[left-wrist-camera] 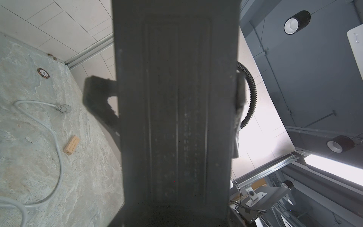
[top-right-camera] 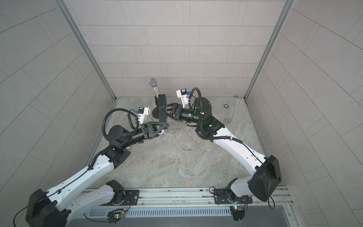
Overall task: Unwrap the cord wrapped around the power strip
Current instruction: Adjust the power strip.
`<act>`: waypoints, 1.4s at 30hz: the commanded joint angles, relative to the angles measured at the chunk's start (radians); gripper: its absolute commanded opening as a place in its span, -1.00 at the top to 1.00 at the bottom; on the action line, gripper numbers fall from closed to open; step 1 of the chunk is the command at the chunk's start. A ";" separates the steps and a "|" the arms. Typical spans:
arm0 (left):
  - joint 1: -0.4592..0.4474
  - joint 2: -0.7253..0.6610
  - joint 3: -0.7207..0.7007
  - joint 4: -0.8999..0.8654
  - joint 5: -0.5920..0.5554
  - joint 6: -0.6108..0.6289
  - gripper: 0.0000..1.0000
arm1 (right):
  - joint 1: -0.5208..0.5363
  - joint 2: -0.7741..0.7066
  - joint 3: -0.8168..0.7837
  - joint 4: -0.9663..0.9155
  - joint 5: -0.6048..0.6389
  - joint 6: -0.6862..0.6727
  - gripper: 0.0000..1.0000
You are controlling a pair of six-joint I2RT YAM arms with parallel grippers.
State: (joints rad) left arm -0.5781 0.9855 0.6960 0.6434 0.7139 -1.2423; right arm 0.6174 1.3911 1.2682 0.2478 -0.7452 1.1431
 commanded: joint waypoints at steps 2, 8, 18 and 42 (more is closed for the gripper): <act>0.003 0.001 0.012 0.100 0.021 -0.011 1.00 | 0.007 0.006 -0.002 0.090 -0.021 0.046 -0.27; 0.003 -0.009 0.012 -0.039 -0.019 0.062 0.57 | 0.006 0.023 0.003 0.148 -0.031 0.068 0.29; 0.009 -0.158 -0.032 -0.778 -0.370 0.369 -0.80 | -0.044 0.012 0.076 -0.140 0.132 -0.251 0.61; 0.011 0.010 0.565 -1.037 -0.444 0.523 -0.70 | 0.136 -0.049 0.104 -0.466 0.336 -1.088 0.68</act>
State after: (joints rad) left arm -0.5716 0.9676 1.2839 -0.4576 0.2070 -0.6983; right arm 0.7330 1.3758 1.3571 -0.2546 -0.3820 0.0933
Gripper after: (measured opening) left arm 0.848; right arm 0.516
